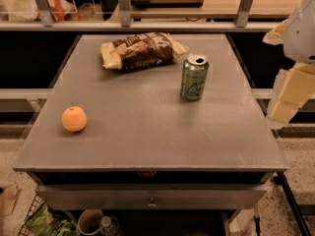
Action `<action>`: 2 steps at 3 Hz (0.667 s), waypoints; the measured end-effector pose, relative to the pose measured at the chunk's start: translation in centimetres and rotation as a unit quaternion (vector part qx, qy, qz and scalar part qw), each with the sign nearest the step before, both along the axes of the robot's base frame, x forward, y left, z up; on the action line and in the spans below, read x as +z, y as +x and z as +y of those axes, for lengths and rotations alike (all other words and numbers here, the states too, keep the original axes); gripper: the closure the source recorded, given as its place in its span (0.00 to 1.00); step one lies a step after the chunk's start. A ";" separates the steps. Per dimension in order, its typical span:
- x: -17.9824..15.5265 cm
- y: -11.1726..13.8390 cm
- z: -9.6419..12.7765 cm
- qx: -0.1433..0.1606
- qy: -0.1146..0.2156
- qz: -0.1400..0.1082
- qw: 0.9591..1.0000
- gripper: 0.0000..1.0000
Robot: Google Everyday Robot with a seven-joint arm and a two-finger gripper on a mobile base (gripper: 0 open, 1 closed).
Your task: Move green can near brown chip bag
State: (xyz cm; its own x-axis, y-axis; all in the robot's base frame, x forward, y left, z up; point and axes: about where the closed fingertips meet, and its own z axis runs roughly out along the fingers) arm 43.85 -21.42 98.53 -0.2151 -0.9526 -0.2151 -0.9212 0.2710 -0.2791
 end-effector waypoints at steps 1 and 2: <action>0.0 0.0 0.0 0.000 0.000 0.000 1.000 0.00; 0.0 0.3 -0.2 -0.018 0.047 -0.002 0.999 0.00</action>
Offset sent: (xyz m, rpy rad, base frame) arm 0.0197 -0.0128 0.0025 0.4333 0.0029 -0.1612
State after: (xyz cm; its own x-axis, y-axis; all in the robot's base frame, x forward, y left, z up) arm 44.19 -21.59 98.52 -0.2472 -0.9199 -0.3045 -0.9096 0.3286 -0.2542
